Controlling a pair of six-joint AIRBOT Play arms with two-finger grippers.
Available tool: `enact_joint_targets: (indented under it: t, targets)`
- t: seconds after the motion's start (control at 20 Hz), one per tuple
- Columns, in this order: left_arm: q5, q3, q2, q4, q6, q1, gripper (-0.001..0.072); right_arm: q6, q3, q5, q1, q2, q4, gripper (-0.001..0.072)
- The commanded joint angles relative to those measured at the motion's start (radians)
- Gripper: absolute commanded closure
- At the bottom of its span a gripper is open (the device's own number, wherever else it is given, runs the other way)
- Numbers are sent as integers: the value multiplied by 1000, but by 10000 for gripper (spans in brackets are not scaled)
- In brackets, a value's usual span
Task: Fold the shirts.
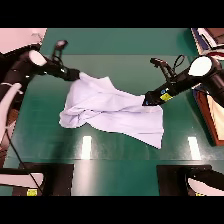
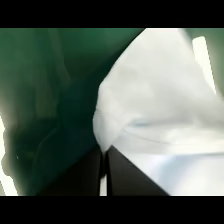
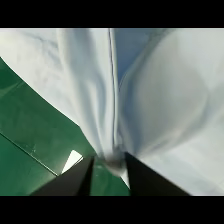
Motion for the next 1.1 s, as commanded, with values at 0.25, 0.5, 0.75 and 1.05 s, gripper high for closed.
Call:
enact_joint_targets:
  t: [0.25,0.5,0.75,1.05]
  targets:
    - [-76,29,127,14,6,60,680,-8,-1,6,-242,-13,-4,169]
    - [-80,29,127,10,5,60,680,-148,0,-81,-343,-185,98,170]
    - [-82,13,124,10,5,60,680,-206,100,-189,-328,-398,185,171]
    - [-93,-1,114,9,5,60,680,-214,309,-33,-220,-609,140,173]
